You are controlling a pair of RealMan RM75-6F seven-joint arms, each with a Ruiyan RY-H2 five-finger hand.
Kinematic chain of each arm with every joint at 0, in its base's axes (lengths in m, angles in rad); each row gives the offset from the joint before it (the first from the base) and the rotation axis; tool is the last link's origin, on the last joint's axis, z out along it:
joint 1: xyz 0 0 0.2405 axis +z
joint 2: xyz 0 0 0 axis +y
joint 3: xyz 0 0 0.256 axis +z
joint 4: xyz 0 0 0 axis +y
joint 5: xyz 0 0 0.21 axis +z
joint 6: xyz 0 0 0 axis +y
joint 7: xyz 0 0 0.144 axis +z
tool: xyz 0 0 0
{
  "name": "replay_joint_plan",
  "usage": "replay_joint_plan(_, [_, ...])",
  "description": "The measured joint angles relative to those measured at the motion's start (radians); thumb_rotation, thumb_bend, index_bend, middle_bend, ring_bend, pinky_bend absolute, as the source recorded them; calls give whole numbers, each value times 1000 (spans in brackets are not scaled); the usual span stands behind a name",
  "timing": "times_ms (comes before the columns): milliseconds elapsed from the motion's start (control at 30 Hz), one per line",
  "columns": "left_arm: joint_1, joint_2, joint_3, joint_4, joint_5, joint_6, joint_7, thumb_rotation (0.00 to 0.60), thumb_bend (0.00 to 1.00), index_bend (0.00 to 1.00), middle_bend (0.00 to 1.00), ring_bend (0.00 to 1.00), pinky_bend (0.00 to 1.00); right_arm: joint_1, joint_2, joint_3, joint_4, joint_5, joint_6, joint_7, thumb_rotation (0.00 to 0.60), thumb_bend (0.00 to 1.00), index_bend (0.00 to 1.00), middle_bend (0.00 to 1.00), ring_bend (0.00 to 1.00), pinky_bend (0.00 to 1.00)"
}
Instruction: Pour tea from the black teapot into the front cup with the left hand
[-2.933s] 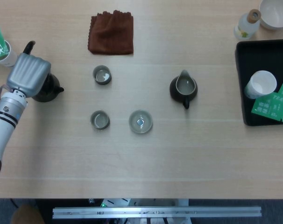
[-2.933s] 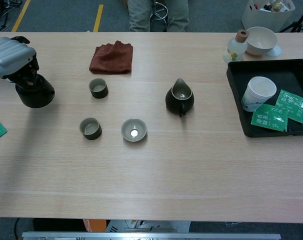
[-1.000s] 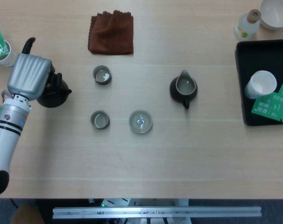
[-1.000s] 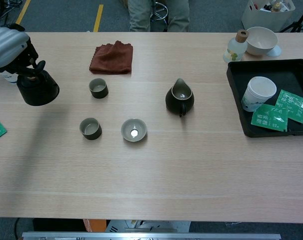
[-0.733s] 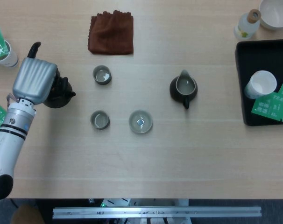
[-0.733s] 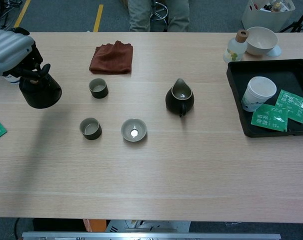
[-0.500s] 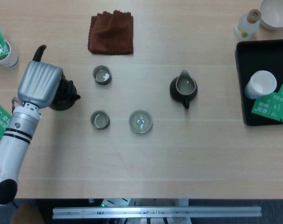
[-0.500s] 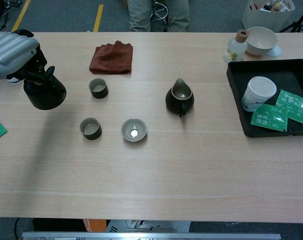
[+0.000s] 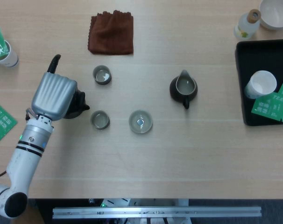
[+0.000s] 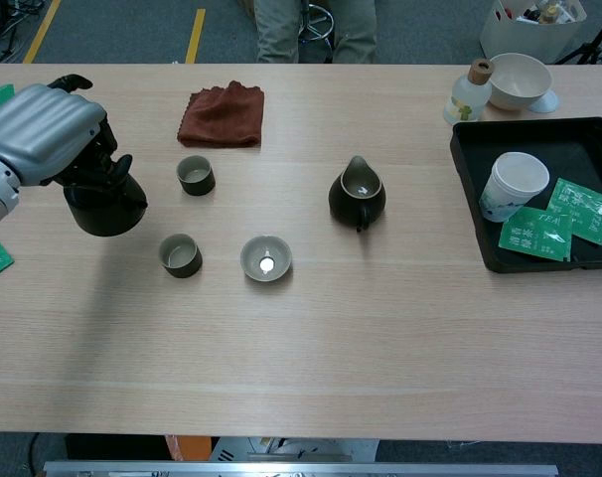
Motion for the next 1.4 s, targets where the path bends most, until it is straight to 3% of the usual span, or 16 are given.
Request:
replay_joint_plan(500, [33, -74, 39, 84, 62, 29, 54, 330, 488, 920, 1000, 851, 95, -1, -4, -3, 12, 1, -4, 8, 600, 0, 211, 174, 0, 0])
replay_joint_plan(700, [45, -99, 42, 106, 72, 36, 72, 381, 488, 920, 1000, 851, 95, -2, -5, -3, 14, 2, -5, 10, 600, 0, 211, 174, 0, 0])
replay_joint_plan(1000, [56, -134, 40, 134, 88, 49, 111, 389, 488, 918, 1000, 851, 95, -5, -5, -4, 21, 4, -2, 18, 600, 0, 211, 174, 0, 0])
replay_joint_plan(1267, [63, -164, 39, 162, 107, 57, 148, 486, 489, 918, 1000, 851, 95, -6, -7, -4, 31, 6, -5, 28, 600, 0, 211, 174, 0, 0])
replay_joint_plan(1400, [68, -178, 40, 171, 113, 62, 169, 501, 488, 918, 1000, 851, 95, -6, -9, -4, 36, 7, -6, 33, 600, 0, 211, 174, 0, 0])
